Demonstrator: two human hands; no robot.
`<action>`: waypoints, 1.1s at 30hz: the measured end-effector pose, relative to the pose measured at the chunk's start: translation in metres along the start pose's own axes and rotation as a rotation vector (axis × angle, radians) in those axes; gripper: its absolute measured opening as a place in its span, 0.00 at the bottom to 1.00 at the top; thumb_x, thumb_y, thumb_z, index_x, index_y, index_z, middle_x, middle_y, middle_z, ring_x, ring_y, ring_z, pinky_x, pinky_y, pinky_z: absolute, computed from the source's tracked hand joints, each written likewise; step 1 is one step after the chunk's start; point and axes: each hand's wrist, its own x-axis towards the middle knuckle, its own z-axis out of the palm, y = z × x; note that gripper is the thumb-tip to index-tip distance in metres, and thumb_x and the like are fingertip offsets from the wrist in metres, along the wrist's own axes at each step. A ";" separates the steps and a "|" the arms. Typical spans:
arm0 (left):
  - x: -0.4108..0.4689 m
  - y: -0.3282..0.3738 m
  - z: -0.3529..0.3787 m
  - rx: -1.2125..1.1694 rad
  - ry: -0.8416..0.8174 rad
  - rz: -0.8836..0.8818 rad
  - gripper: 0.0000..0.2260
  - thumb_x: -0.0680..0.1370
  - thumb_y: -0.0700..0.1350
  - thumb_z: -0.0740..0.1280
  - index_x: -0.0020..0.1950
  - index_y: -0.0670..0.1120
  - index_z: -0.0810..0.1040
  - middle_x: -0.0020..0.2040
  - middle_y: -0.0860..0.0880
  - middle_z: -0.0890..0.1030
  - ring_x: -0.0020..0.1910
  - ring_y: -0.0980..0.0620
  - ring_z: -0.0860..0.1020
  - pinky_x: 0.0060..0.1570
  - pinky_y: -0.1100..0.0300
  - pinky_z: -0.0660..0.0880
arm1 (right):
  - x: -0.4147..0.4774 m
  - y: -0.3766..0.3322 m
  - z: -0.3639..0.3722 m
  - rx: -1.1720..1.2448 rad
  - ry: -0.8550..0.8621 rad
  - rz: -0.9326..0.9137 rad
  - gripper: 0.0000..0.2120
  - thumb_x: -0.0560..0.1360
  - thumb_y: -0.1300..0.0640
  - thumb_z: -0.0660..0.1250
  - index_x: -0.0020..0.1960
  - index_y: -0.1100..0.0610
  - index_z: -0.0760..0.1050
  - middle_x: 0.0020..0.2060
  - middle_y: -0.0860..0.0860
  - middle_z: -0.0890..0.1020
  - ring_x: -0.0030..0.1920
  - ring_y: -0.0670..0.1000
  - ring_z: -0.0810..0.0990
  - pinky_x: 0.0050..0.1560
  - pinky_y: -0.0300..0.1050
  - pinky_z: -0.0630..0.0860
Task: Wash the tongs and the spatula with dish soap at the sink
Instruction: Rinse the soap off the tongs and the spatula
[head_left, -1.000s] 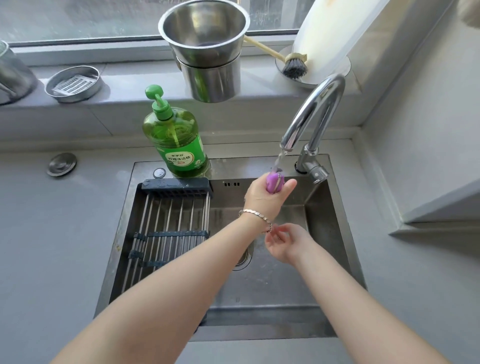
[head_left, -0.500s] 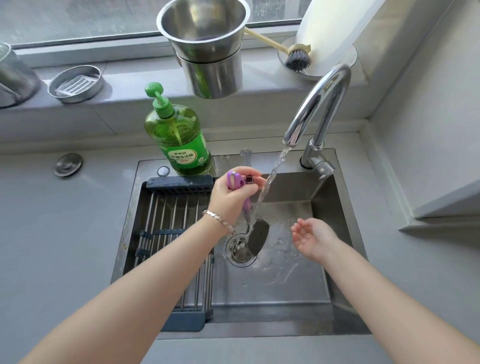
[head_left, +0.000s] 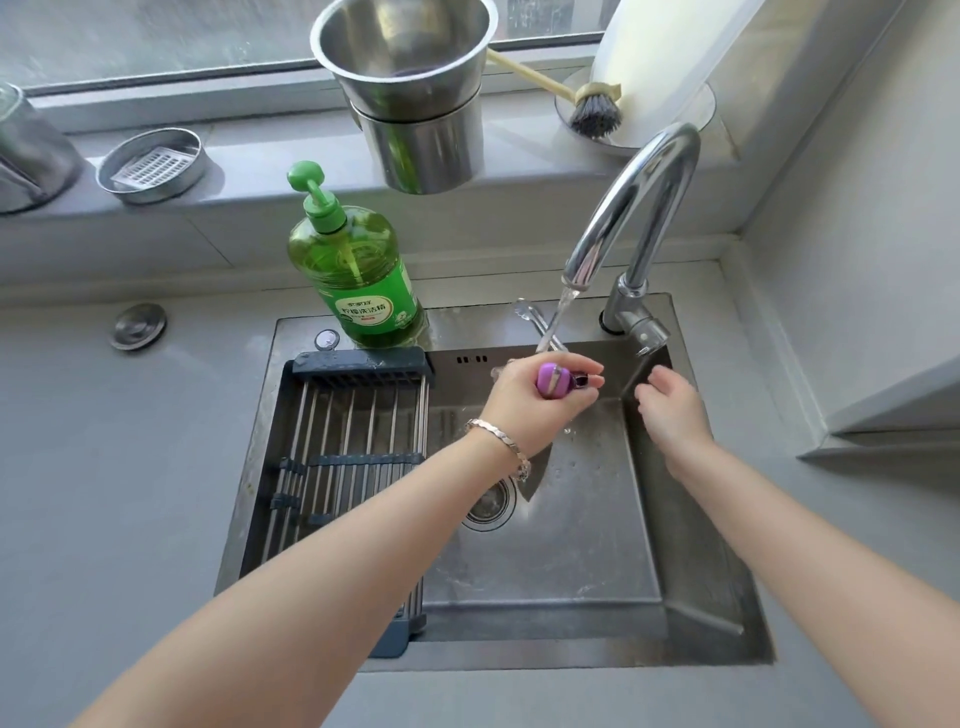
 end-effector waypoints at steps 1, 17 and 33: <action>-0.001 0.001 0.000 0.002 -0.014 -0.014 0.08 0.73 0.35 0.69 0.49 0.43 0.82 0.46 0.45 0.84 0.46 0.54 0.82 0.48 0.64 0.79 | 0.004 -0.005 0.000 -0.019 0.006 -0.011 0.13 0.76 0.65 0.56 0.44 0.47 0.67 0.42 0.45 0.70 0.48 0.48 0.68 0.44 0.35 0.66; -0.026 -0.007 -0.025 -0.083 0.268 -0.108 0.05 0.74 0.37 0.68 0.41 0.46 0.76 0.36 0.51 0.78 0.30 0.56 0.73 0.33 0.63 0.74 | -0.007 -0.045 0.029 0.201 -0.172 0.202 0.28 0.76 0.60 0.62 0.74 0.60 0.57 0.65 0.56 0.69 0.64 0.55 0.69 0.67 0.53 0.66; -0.089 -0.002 0.005 -0.061 0.237 -0.087 0.21 0.62 0.43 0.75 0.45 0.54 0.67 0.52 0.55 0.77 0.49 0.61 0.76 0.49 0.72 0.71 | -0.121 -0.024 0.050 1.073 -0.581 0.866 0.11 0.68 0.71 0.58 0.28 0.66 0.72 0.18 0.55 0.72 0.17 0.49 0.73 0.21 0.37 0.73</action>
